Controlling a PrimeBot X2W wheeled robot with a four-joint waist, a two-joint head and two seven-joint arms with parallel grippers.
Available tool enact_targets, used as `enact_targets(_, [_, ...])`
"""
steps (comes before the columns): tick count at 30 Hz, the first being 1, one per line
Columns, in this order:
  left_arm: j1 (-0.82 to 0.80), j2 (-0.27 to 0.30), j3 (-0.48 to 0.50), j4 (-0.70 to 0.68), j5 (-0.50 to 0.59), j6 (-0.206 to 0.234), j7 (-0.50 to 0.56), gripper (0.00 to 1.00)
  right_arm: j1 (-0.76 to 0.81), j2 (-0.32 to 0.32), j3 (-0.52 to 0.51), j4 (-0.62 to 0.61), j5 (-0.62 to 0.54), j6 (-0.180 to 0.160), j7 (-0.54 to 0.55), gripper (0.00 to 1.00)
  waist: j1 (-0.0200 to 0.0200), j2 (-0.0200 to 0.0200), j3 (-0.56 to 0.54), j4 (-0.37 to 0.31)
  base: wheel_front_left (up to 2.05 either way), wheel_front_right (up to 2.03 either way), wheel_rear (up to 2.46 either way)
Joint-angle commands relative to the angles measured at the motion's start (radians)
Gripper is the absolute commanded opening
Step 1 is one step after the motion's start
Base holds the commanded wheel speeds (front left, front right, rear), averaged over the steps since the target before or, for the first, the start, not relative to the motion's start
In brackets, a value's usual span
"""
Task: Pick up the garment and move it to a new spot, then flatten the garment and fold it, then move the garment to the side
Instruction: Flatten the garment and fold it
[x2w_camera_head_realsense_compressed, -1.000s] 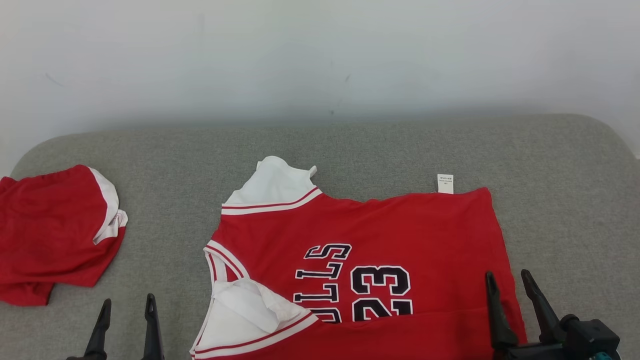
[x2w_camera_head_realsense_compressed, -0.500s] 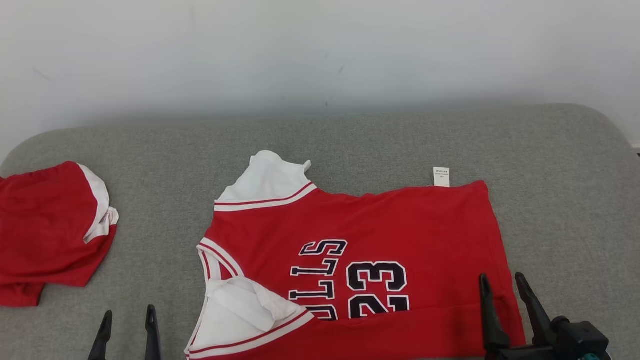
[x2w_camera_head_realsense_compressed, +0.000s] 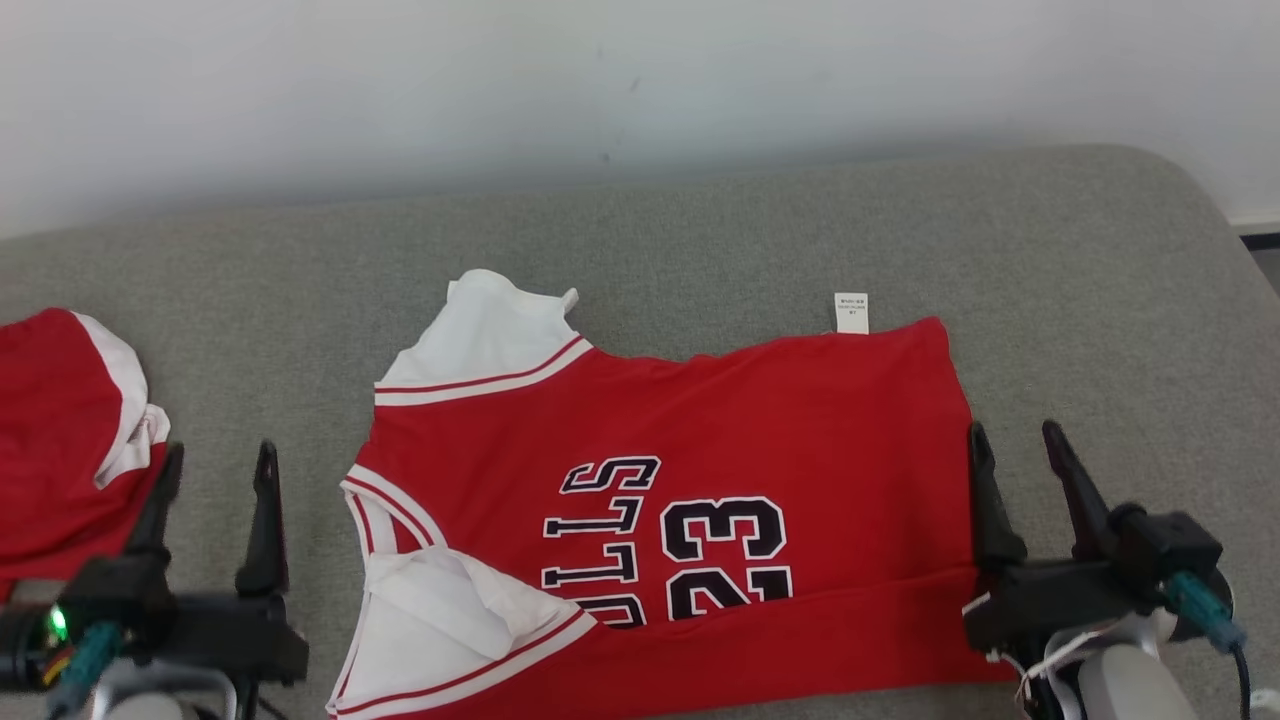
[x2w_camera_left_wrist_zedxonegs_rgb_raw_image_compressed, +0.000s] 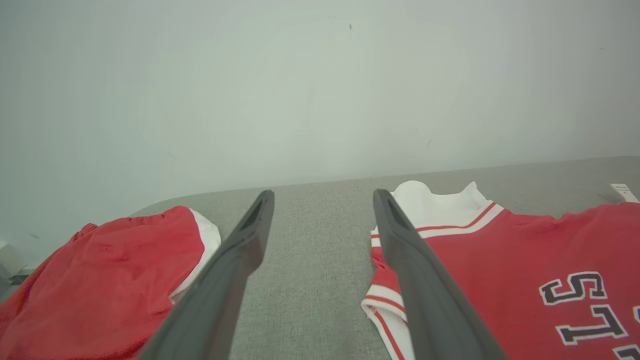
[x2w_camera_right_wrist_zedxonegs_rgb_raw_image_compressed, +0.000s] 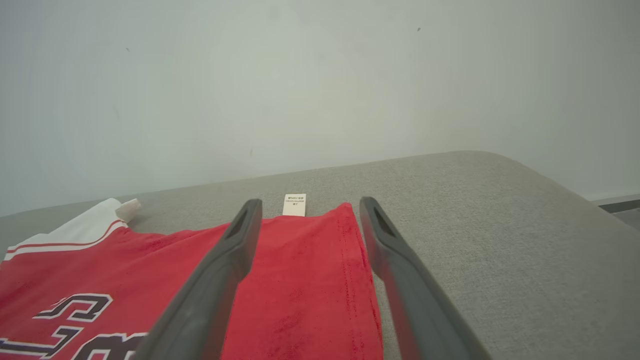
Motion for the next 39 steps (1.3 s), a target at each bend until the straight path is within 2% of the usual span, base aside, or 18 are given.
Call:
enact_targets(1, [-0.05, 0.021, -0.018, 0.018, -0.02, -0.002, 0.0, 1.0, -0.041, -0.011, 0.003, 0.016, 0.005, -0.002, -0.004, 1.0, 0.0, -0.0001, 0.046, -0.029, 0.0, 0.0, 0.0])
enact_targets(10, [-0.408, 0.194, -0.216, 0.114, -0.257, -0.002, 0.152, 1.0, -0.331, -0.057, 0.048, 0.221, 0.016, -0.002, -0.002, 1.0, 0.0, -0.0001, 0.187, -0.088, 0.0, 0.0, 0.0])
enact_targets(18, [-0.646, 0.284, -0.356, 0.226, -0.43, -0.003, 0.296, 1.0, -0.545, -0.064, 0.133, 0.419, 0.032, -0.002, 0.018, 1.0, 0.0, -0.0001, 0.291, -0.141, 0.0, 0.0, 0.0])
enact_targets(28, [-0.809, 0.323, -0.502, 0.412, -0.513, -0.003, 0.436, 1.0, -0.728, -0.033, 0.227, 0.601, 0.069, -0.002, 0.028, 1.0, 0.0, -0.0001, 0.355, -0.189, 0.0, 0.0, 0.0])
enact_targets(39, [-0.884, 0.326, -0.6, 0.531, -0.556, -0.003, 0.469, 1.0, -0.841, 0.005, 0.306, 0.749, 0.104, -0.002, 0.046, 1.0, 0.0, -0.0001, 0.376, -0.197, 0.0, 0.0, 0.0])
